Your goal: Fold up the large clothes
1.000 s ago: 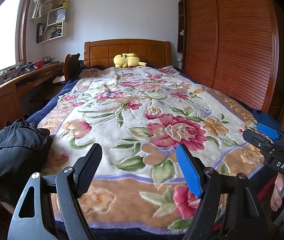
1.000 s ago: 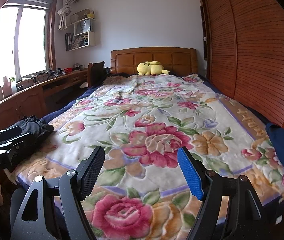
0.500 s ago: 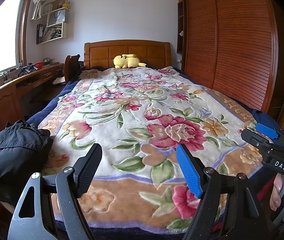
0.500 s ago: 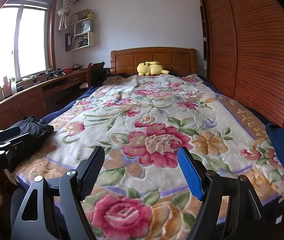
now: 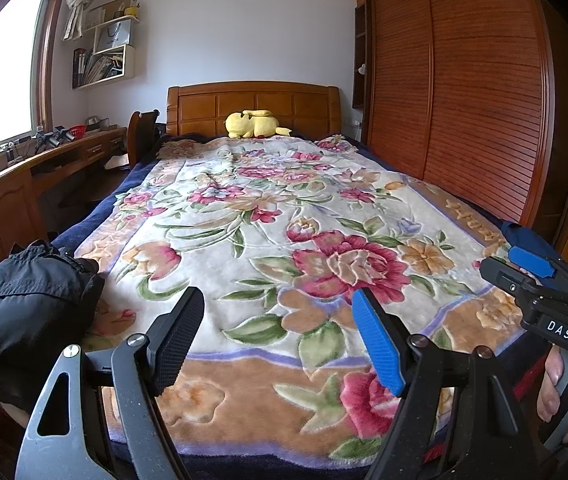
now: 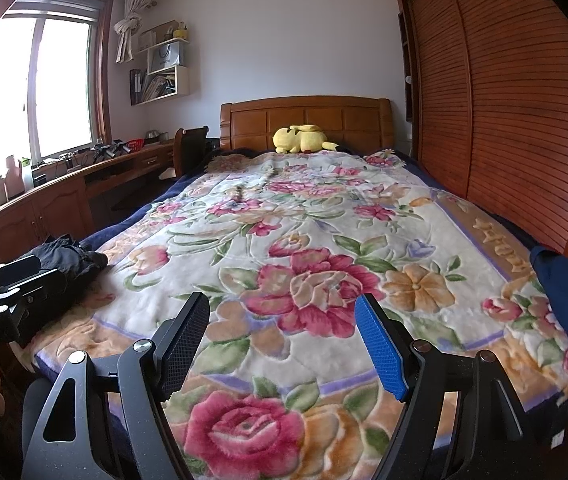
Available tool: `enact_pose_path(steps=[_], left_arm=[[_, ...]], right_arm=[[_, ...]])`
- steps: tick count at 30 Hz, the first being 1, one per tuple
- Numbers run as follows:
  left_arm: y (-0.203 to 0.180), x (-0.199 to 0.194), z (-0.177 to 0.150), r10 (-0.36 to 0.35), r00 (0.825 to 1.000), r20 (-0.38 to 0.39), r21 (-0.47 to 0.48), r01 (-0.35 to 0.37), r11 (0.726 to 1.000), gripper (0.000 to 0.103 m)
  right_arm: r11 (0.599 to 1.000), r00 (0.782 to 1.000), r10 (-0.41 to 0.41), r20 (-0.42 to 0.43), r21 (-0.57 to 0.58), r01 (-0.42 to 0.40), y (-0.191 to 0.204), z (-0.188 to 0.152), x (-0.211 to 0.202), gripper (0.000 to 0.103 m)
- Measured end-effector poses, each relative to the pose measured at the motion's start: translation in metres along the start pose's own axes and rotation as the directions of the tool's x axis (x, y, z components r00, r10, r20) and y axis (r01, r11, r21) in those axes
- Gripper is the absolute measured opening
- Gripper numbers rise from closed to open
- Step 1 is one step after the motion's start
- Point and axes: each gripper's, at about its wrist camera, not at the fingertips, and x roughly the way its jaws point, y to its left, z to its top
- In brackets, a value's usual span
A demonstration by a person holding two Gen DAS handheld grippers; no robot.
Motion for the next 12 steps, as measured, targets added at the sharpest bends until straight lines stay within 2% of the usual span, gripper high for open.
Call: enact_pose_path(steps=[12], left_arm=[[0.0009,-0.002,-0.0015,0.0,1.0,-0.001,0.001,0.0,1.0,0.077]], right_arm=[[1.0,1.0,0.002,0.002,-0.001,-0.002,0.0004,0.0004,0.0002,0.077]])
